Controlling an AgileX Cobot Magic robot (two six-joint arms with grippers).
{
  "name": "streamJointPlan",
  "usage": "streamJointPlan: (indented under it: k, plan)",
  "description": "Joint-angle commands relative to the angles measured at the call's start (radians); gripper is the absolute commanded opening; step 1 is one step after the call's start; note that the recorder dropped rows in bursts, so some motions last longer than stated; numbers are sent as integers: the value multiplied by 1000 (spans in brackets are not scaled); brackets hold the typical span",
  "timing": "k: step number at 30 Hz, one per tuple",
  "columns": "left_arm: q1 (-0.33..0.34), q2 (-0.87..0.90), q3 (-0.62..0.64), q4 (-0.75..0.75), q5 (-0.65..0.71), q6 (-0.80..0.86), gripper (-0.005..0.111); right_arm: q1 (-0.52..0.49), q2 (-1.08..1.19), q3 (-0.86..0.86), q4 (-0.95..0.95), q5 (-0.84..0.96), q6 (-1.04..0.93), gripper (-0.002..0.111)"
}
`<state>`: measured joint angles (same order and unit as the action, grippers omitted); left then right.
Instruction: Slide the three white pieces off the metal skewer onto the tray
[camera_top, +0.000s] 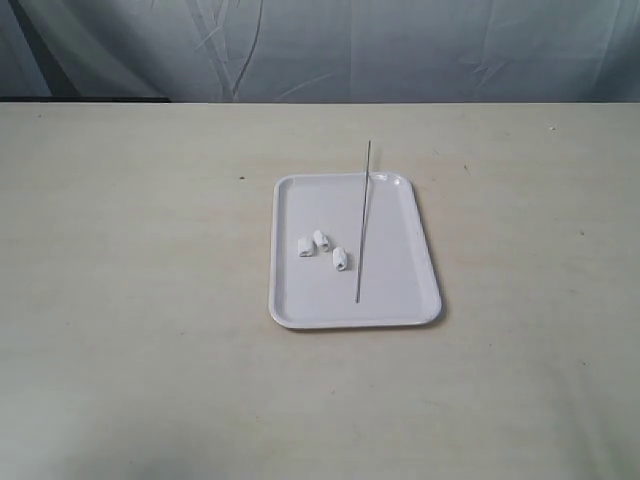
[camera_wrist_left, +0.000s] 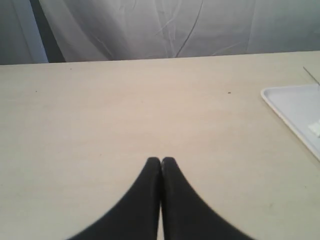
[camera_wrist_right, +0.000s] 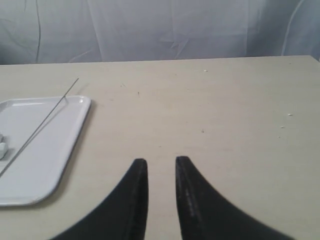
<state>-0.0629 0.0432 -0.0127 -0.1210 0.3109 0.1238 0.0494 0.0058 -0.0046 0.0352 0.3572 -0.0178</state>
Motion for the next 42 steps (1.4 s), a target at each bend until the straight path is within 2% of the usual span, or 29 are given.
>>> streamJointPlan:
  k: [1, 3, 7, 15, 42]
  plan:
    - [-5, -43, 13, -10, -21, 9, 0, 0, -6, 5, -20, -12, -13, 20]
    - [12, -43, 13, -10, -17, 9, 0, -12, -6, 5, -22, -12, -11, 20]
    - [92, -43, 13, -6, -17, 5, 0, -14, -6, 5, -22, -12, -9, 20]
    - [88, -43, 13, 7, 27, 15, 0, -14, -6, 5, -19, -60, -8, 20]
    - [94, -43, 13, 7, 25, 15, 0, -14, -6, 5, -4, -53, -8, 20]
